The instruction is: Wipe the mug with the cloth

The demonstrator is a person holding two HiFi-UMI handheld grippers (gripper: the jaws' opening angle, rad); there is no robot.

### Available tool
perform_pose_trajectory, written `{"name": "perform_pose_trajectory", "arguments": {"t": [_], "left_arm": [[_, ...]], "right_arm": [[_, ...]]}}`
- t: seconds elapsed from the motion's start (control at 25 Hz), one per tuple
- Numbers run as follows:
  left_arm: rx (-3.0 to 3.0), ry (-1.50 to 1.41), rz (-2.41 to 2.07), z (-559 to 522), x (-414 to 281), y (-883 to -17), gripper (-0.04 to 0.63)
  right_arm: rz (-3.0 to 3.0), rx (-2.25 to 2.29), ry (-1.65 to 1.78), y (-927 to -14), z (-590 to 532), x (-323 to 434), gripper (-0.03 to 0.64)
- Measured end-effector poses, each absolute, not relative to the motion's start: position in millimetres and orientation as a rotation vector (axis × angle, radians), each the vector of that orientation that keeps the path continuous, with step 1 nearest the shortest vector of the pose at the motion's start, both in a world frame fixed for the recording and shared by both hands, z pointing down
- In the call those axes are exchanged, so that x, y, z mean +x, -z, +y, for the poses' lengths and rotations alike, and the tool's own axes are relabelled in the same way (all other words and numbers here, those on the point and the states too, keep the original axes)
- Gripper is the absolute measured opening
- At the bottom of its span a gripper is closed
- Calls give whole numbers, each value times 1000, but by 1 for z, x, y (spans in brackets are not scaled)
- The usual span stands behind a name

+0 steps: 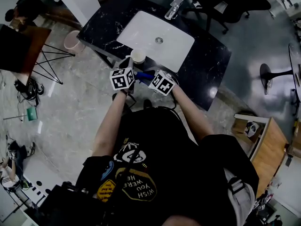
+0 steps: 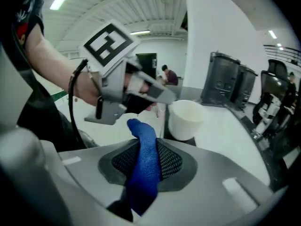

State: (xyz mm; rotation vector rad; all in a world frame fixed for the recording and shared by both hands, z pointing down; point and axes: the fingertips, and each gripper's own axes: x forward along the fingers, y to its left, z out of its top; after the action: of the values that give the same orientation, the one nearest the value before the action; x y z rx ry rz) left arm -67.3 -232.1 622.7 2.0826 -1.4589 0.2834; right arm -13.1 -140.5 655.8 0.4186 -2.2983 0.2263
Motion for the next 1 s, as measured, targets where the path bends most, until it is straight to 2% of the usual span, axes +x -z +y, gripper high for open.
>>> {"name": "perform_pose_trajectory", "arguments": {"t": [0.16,0.24,0.32,0.52,0.6,0.8,0.88,1.0], "left_arm": [[2079,-281,-1462,-234,-71,-622,3],[2072,-285,-1461,-234,-70,-624,3],[2067,-284,-1460,-231,-68,-626,3],[2065,-285,-1453,-229,-67,-628,3],[2069,-279,-1452,-228,-67,-626,3],[2057,-264,-1460,-229,-72,-626,3],[2056,-264,-1457,-229,-70,-626,3],[2065,-271,-1454,-230,-66,-625,3]], "right_arm": [[-2174,1015,-358,-632,-233,54,98],[-2122,1166,-382,-623,-261,68,100],[-2186,1044,-348,-625,-250,48,98],[-2299,419,-262,-652,-147,-10,98],[-2296,511,-369,-649,-152,7,98],[-2245,1139,-474,-610,-250,64,98],[-2261,1056,-419,-615,-248,48,98],[-2273,658,-359,-648,-189,10,98]]}}
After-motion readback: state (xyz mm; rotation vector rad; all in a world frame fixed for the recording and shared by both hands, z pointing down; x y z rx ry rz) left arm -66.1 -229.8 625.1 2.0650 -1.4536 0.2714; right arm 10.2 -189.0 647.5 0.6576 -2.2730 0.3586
